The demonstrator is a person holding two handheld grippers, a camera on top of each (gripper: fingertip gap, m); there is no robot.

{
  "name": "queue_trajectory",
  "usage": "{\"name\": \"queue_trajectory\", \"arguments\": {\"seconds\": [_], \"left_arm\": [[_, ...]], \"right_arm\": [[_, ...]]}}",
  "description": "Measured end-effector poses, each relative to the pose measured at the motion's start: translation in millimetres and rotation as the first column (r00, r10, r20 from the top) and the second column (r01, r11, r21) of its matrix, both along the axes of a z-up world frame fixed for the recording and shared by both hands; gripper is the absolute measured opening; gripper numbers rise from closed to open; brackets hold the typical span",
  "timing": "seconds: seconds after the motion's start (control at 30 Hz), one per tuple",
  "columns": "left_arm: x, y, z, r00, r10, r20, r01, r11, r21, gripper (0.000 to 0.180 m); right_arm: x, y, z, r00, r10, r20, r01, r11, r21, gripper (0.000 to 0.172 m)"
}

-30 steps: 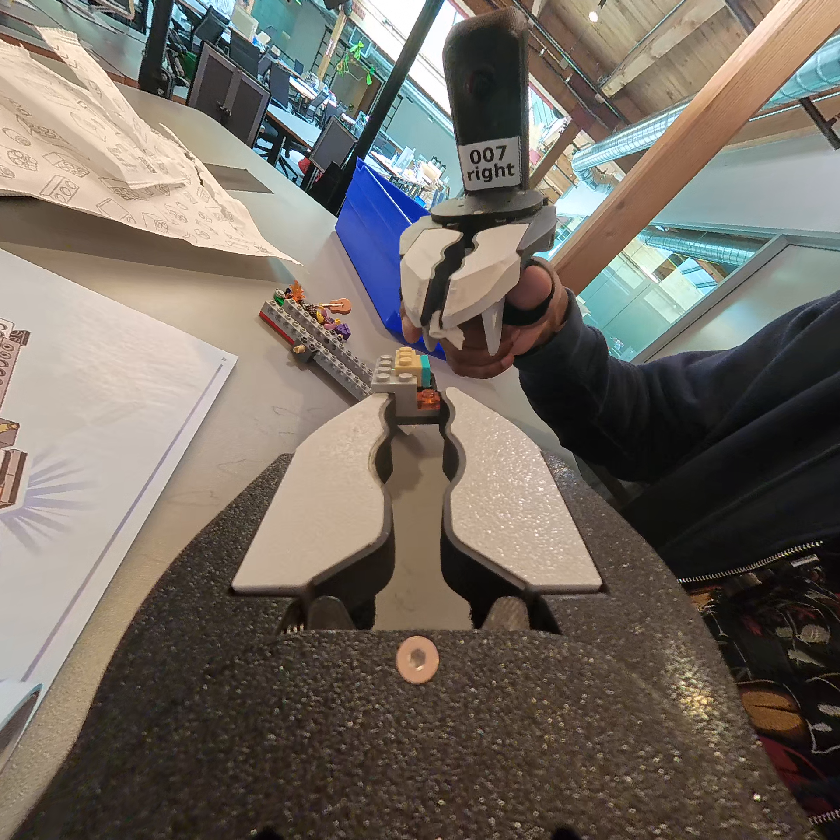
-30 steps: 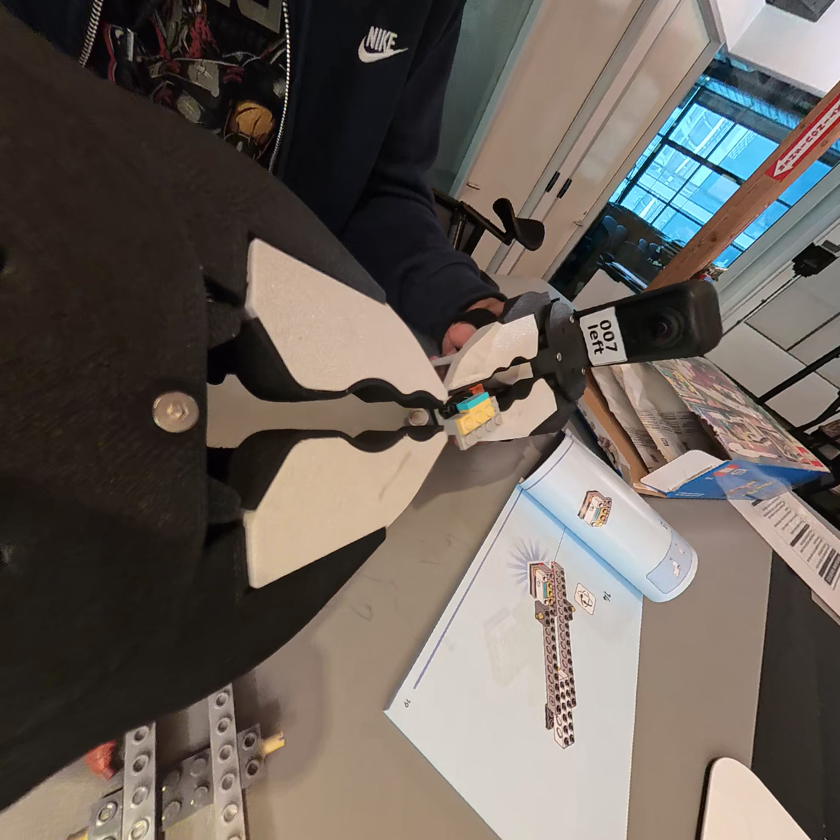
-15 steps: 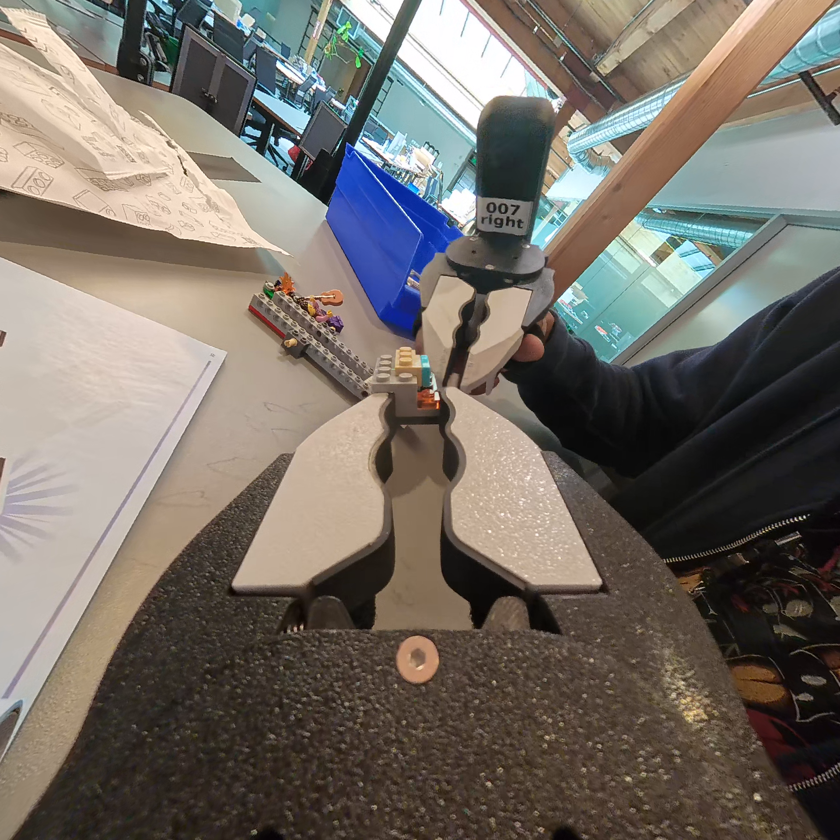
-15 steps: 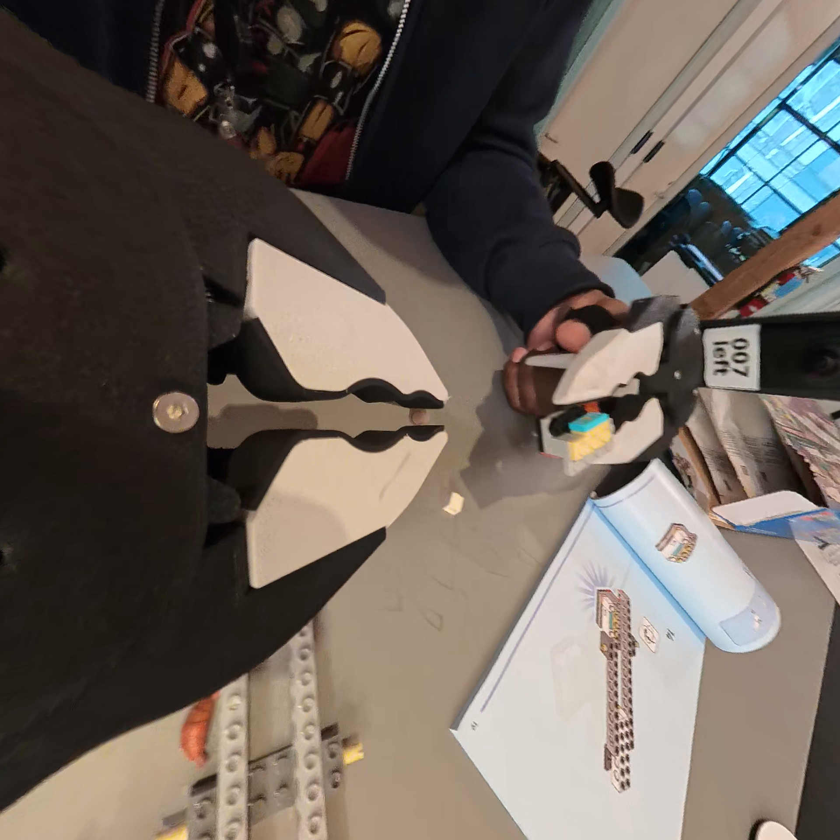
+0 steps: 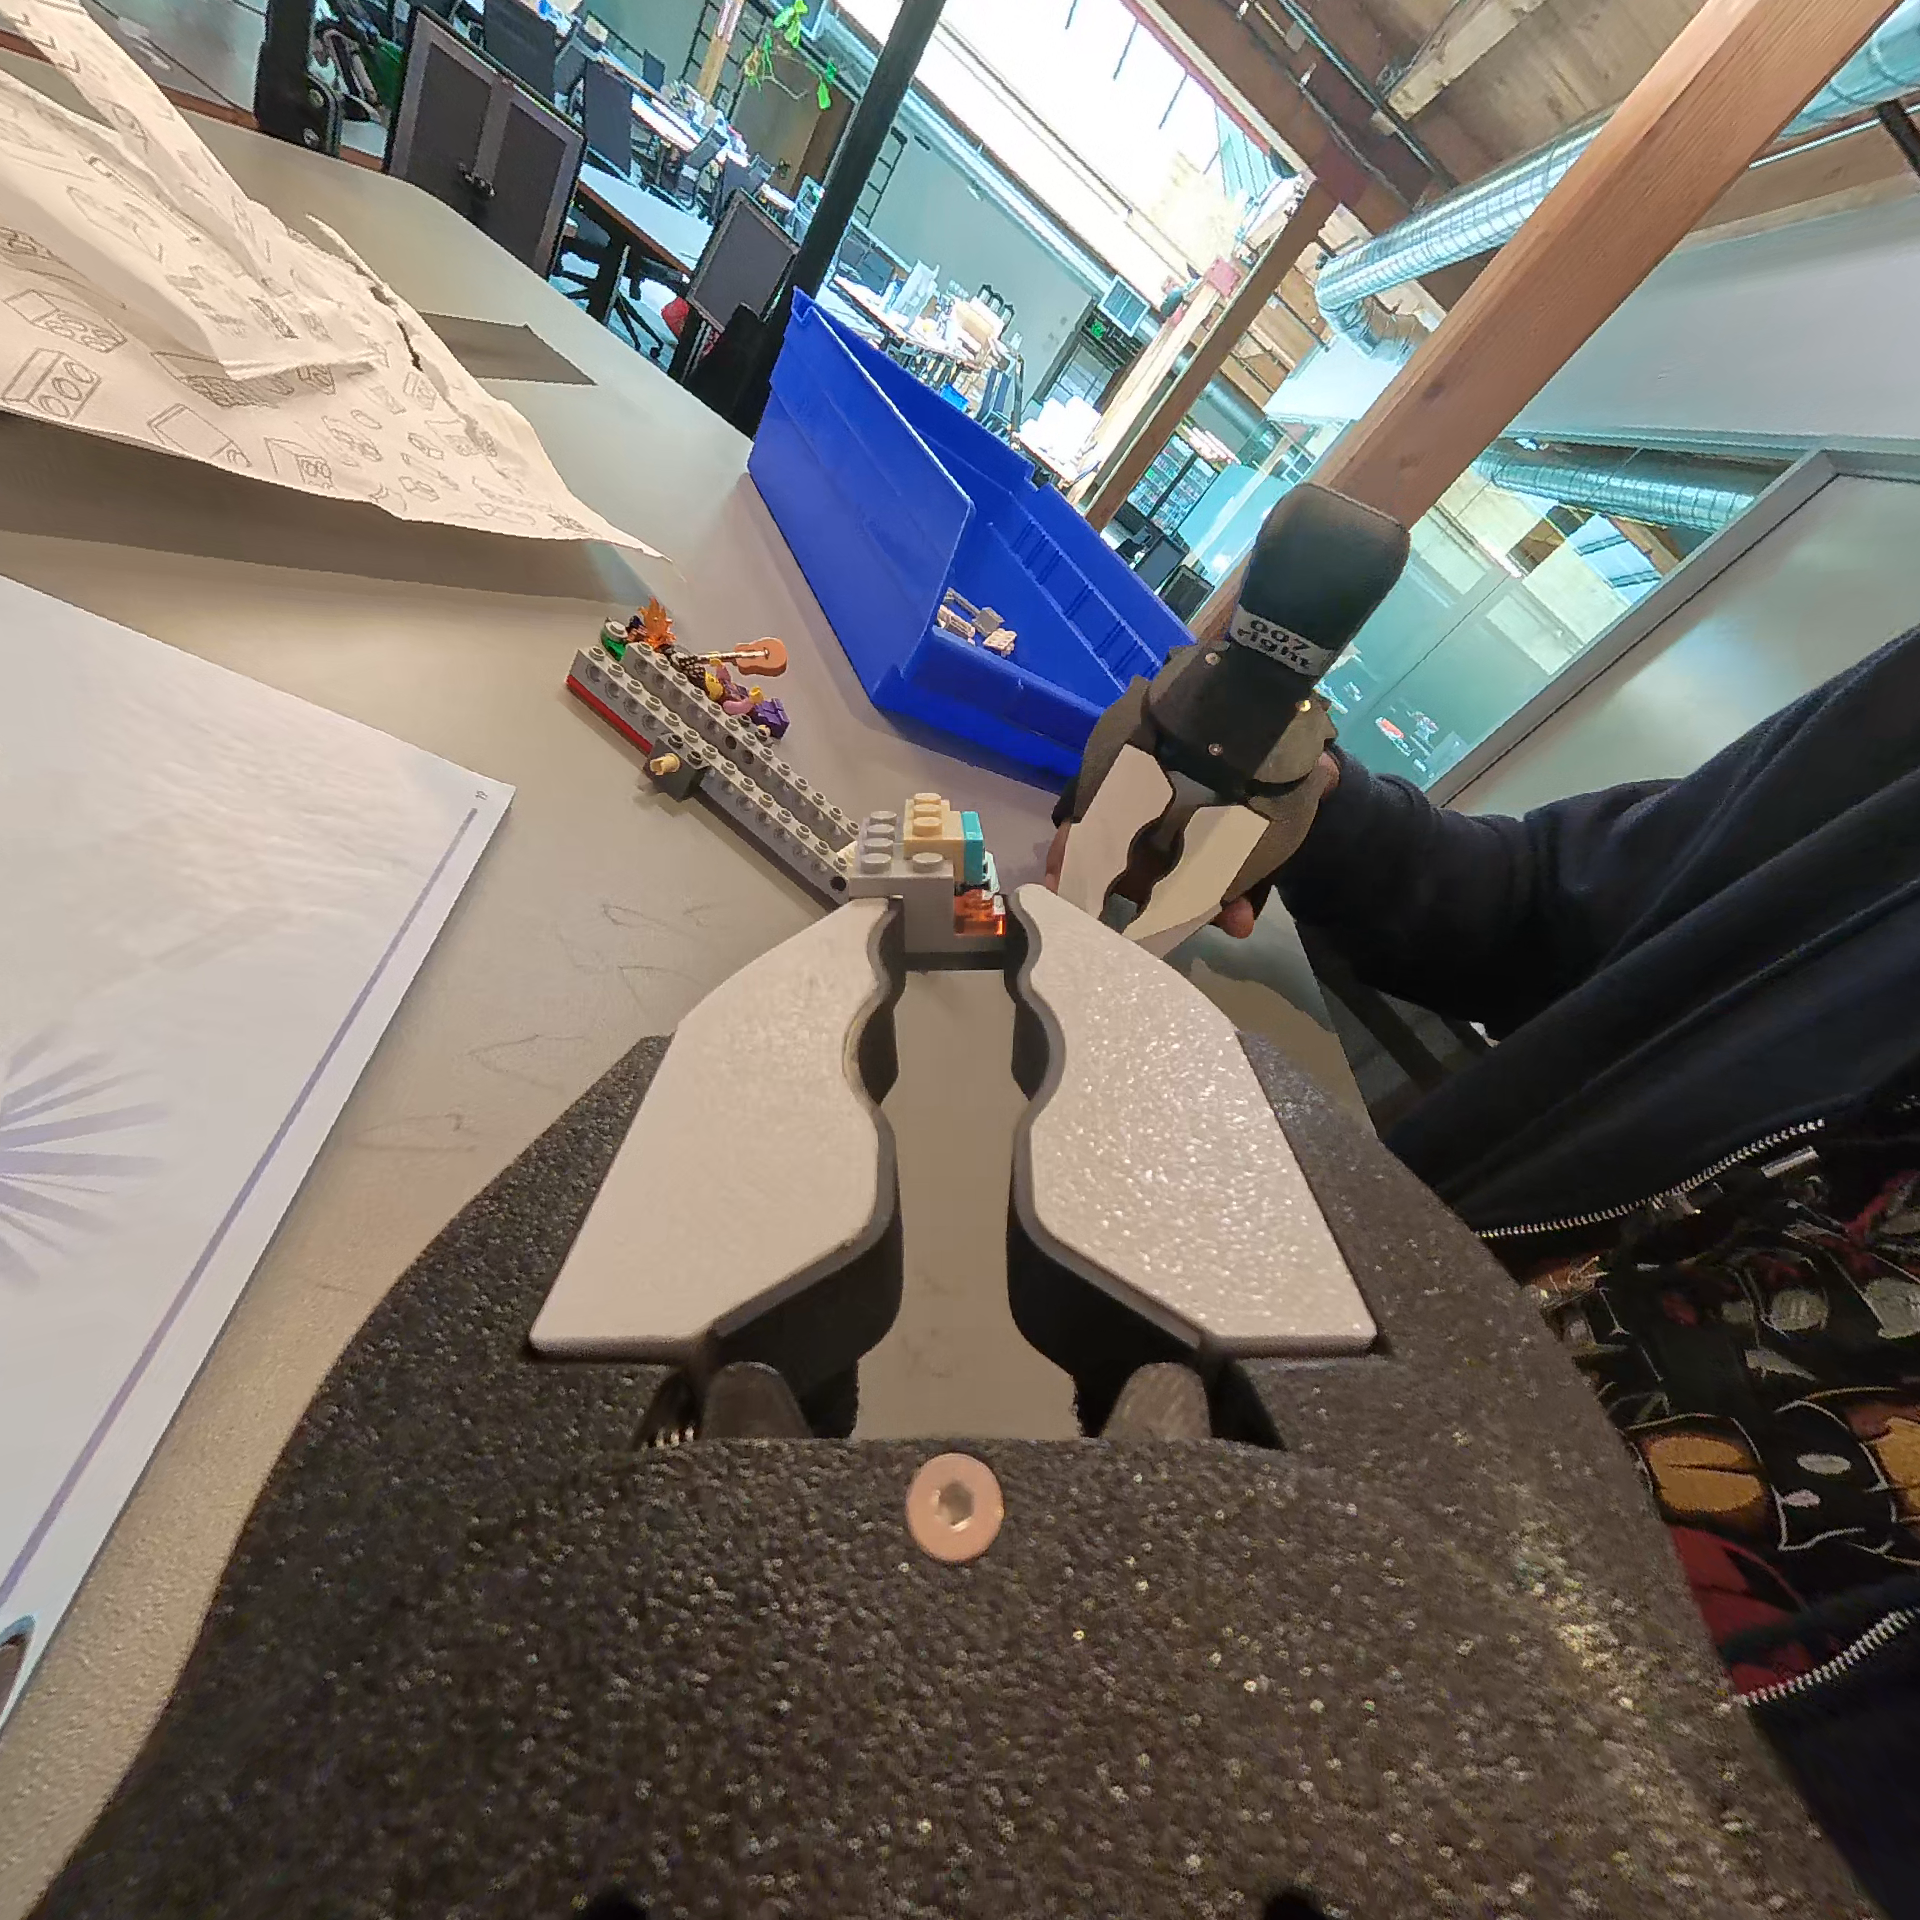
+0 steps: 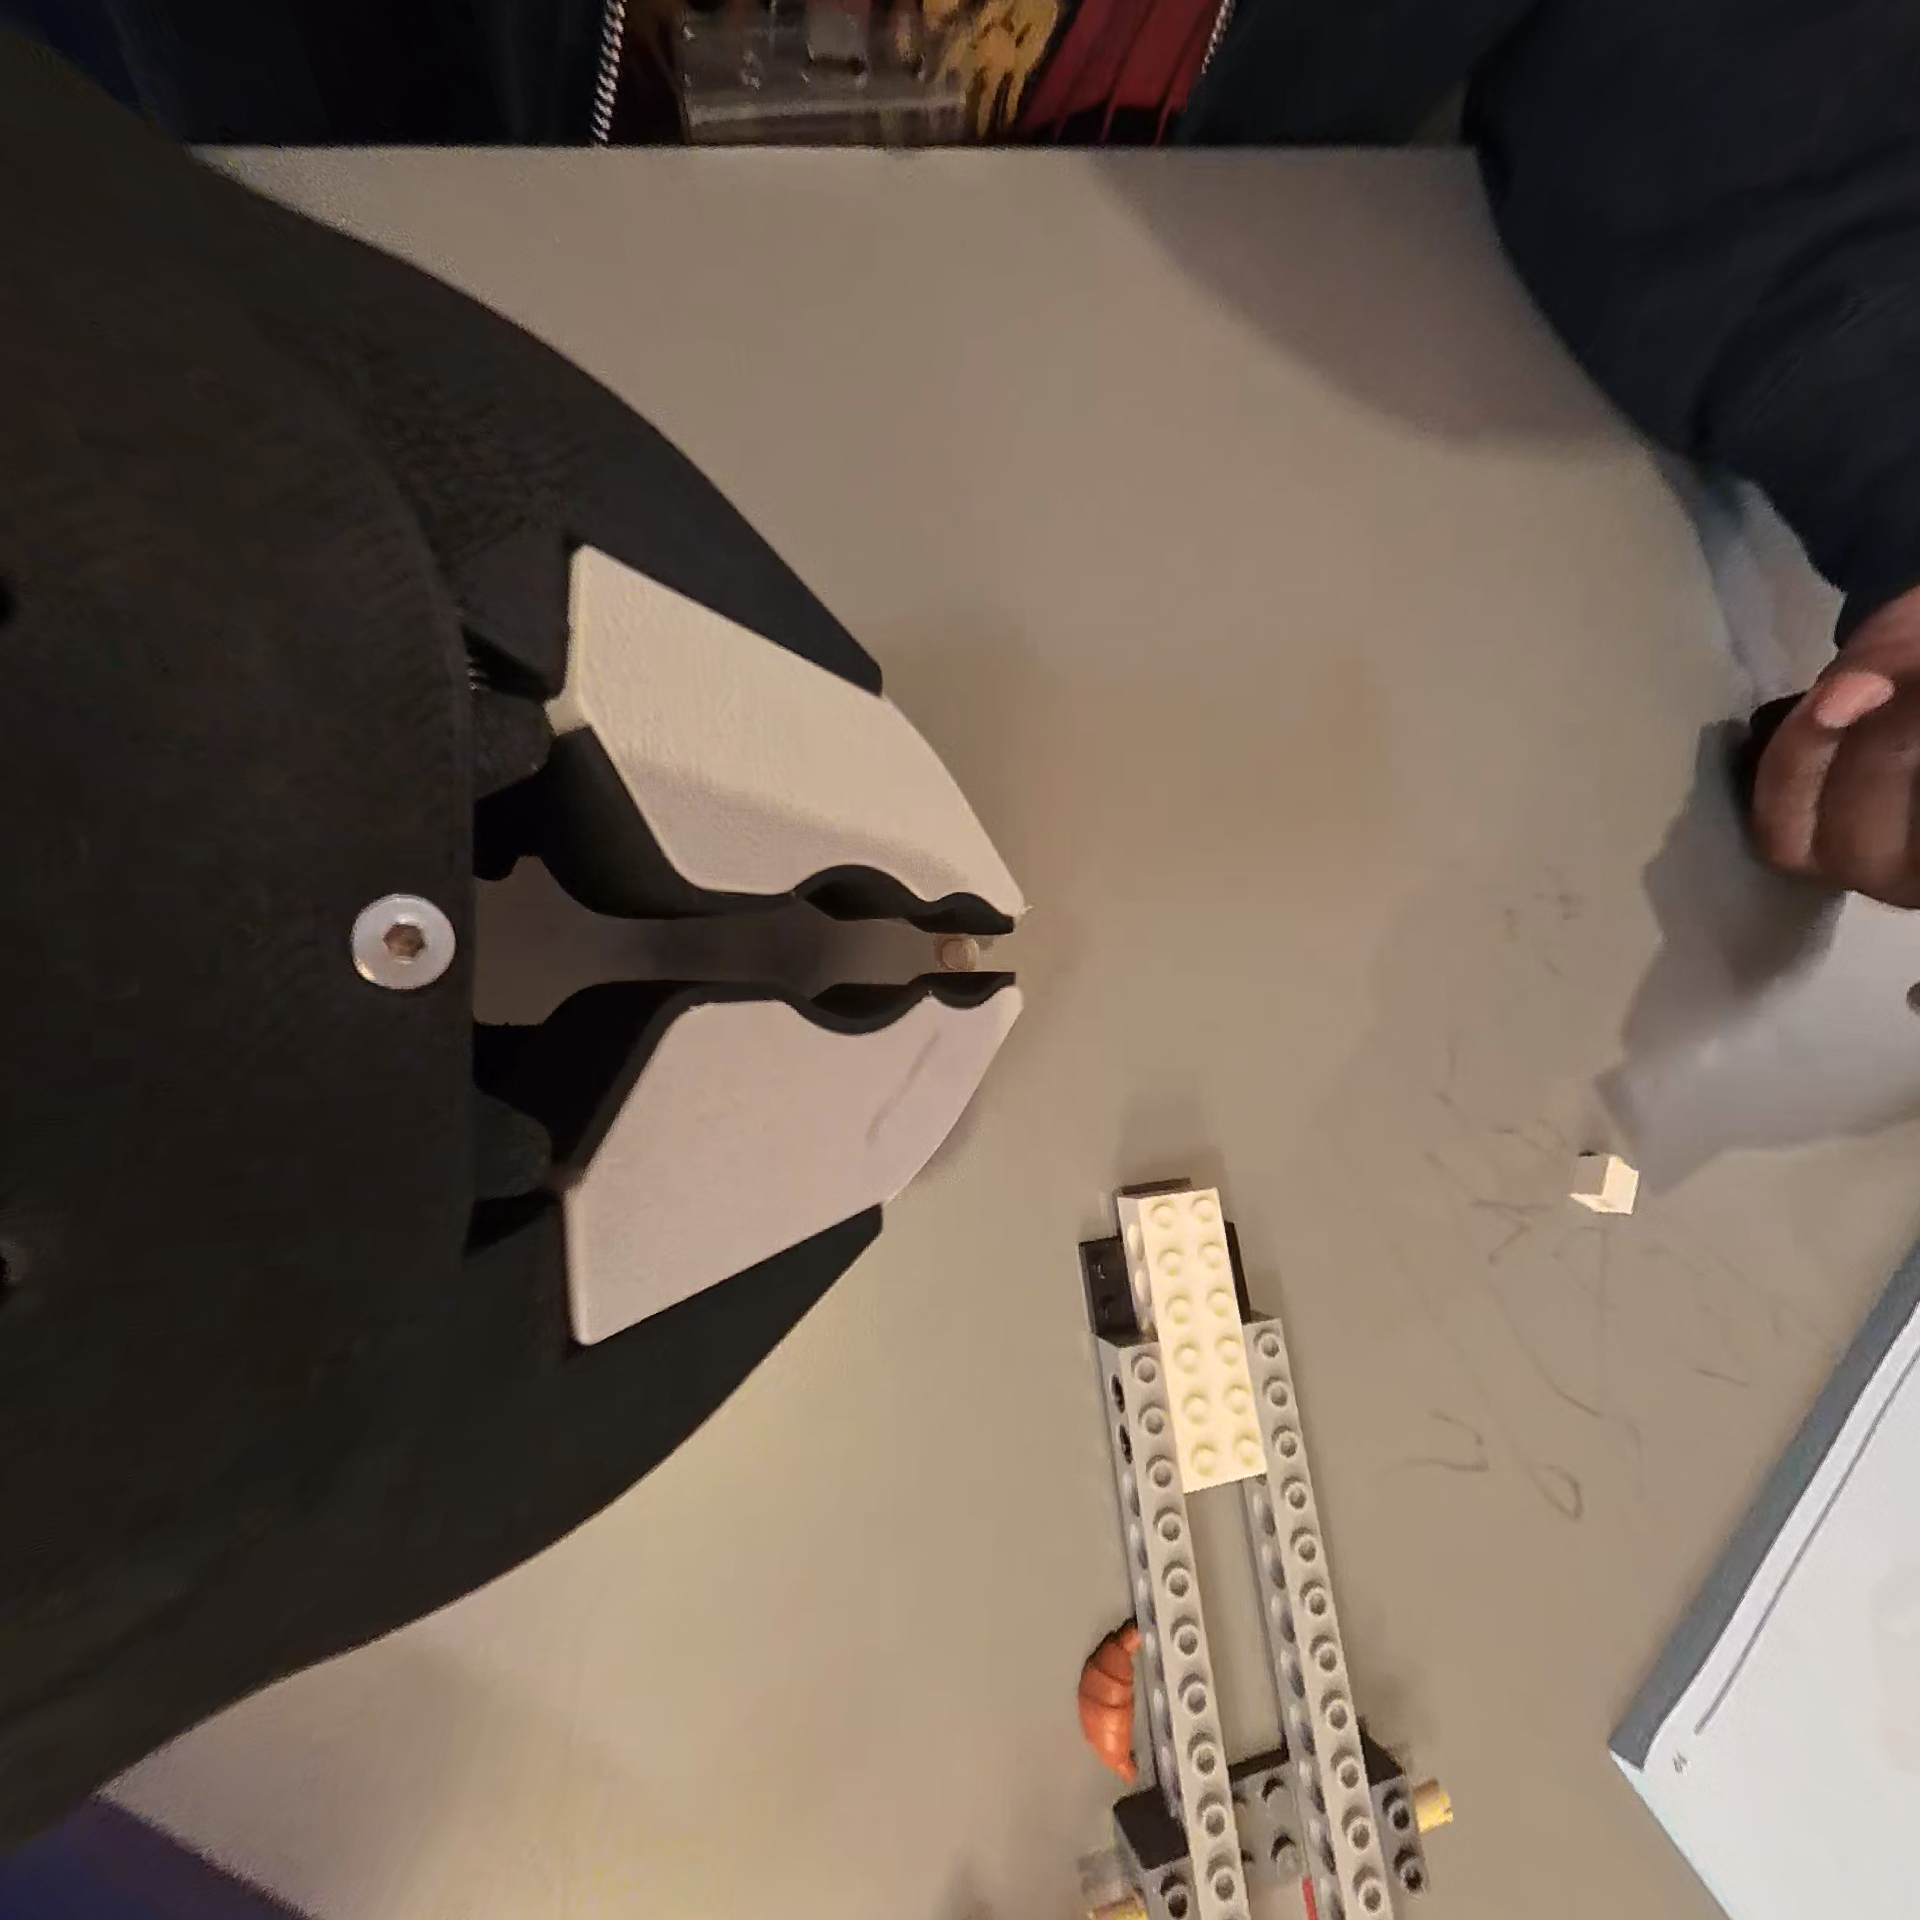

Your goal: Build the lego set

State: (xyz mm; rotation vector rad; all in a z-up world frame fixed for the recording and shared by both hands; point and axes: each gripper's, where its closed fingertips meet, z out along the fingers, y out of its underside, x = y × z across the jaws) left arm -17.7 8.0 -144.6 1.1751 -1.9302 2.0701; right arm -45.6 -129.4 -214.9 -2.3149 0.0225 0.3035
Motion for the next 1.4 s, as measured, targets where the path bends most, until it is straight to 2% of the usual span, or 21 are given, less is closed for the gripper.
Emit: {"name": "queue_trajectory", "arguments": {"seconds": [0.17,0.33,0.73,0.8,0.9,1.0,1.07,1.13,1.23,1.4], "left_arm": [[-1.2,-2.8,-2.4,1.000,-0.006,0.004,0.006,1.000,0.026,0.017],[-1.6,-2.5,-1.7,1.000,-0.008,0.007,0.007,1.000,0.019,0.017],[-2.8,-5.1,-3.1,1.000,-0.021,0.005,0.021,0.999,0.029,0.017],[-2.9,-5.7,-3.7,1.000,-0.025,0.002,0.025,0.999,0.032,0.017],[-3.1,-6.0,-3.9,1.000,-0.027,0.001,0.027,0.999,0.033,0.017],[-3.8,-5.9,-3.4,0.999,-0.032,0.002,0.032,0.999,0.026,0.017],[-4.3,-5.8,-2.8,0.999,-0.033,0.006,0.033,0.999,0.024,0.017],[-4.7,-6.5,-3.2,0.999,-0.037,0.006,0.037,0.999,0.027,0.017],[-5.3,-7.2,-3.5,0.999,-0.041,0.007,0.041,0.999,0.032,0.017],[-6.4,-5.7,-1.5,0.999,-0.038,0.018,0.038,0.999,0.020,0.017]], "right_arm": [[6.1,-0.1,1.5,0.991,-0.101,0.089,0.096,0.994,0.060,0.007],[-3.7,-6.1,6.4,0.985,-0.109,0.132,0.096,0.990,0.099,0.007],[2.1,-28.6,21.6,0.976,-0.215,0.035,0.208,0.966,0.154,0.006],[11.4,-38.4,31.5,0.968,-0.240,0.076,0.228,0.963,0.140,0.007],[35.3,-60.3,65.1,0.945,-0.308,0.114,0.292,0.947,0.136,0.007],[76.4,-92.9,104.1,0.901,-0.409,0.146,0.392,0.910,0.134,0.007],[109.3,-115.8,113.4,0.862,-0.468,0.195,0.461,0.884,0.083,0.007],[137.1,-130.9,110.1,0.833,-0.492,0.251,0.506,0.863,0.013,0.007],[159.9,-130.6,90.6,0.828,-0.501,0.251,0.536,0.840,-0.091,0.007],[173.0,-119.5,36.0,0.824,-0.458,0.333,0.550,0.787,-0.278,0.007]]}}
